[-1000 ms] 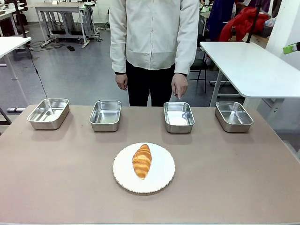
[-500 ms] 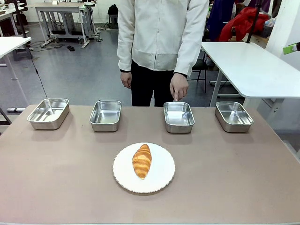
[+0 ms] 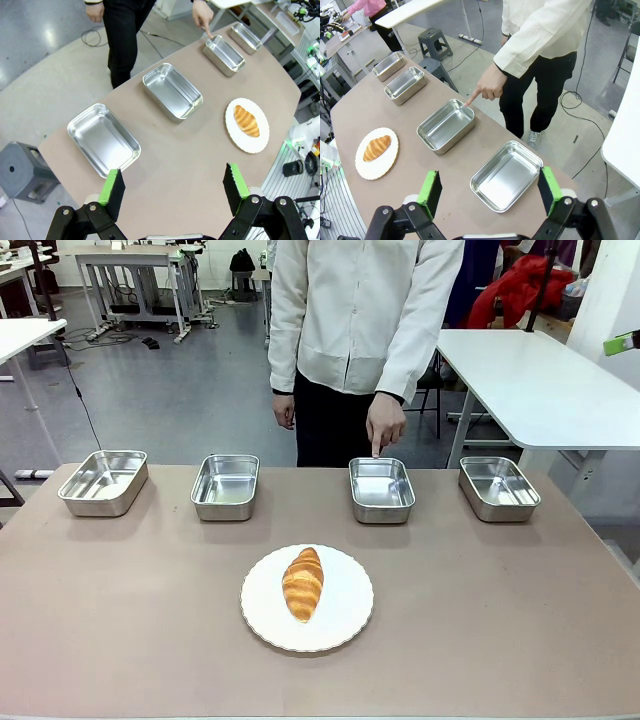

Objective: Place the bread in the container.
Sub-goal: Place the Butter Roll into the Airtight Container indicated by the human.

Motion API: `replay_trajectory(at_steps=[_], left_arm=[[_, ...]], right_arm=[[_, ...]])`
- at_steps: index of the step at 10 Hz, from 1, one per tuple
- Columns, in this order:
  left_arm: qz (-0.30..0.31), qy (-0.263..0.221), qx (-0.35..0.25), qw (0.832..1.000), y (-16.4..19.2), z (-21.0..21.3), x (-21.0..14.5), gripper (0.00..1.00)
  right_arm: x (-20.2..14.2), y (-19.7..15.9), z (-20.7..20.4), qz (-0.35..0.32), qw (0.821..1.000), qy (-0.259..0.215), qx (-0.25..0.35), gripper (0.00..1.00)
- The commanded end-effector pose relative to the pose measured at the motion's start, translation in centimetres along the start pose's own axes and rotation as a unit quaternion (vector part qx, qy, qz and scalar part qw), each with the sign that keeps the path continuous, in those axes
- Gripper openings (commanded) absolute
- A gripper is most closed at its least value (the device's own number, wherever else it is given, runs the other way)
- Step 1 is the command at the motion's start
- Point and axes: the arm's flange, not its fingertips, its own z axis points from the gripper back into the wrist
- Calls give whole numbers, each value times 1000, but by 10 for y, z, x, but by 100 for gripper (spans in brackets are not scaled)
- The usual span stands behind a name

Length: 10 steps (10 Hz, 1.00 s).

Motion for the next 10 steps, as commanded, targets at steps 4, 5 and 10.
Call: replay_trajectory(at_steps=[4, 5, 10], left_arm=[[-2, -10, -4, 1000, -1, 0, 1, 100], [-2, -10, -4, 1000, -1, 0, 1, 100], [-2, -10, -4, 1000, -1, 0, 1, 100]], right_arm=[[1, 2, 1, 2, 1000, -3, 3, 100], [1, 2, 1, 2, 1000, -3, 3, 100], [59, 31, -27, -10, 999, 33, -21, 100]])
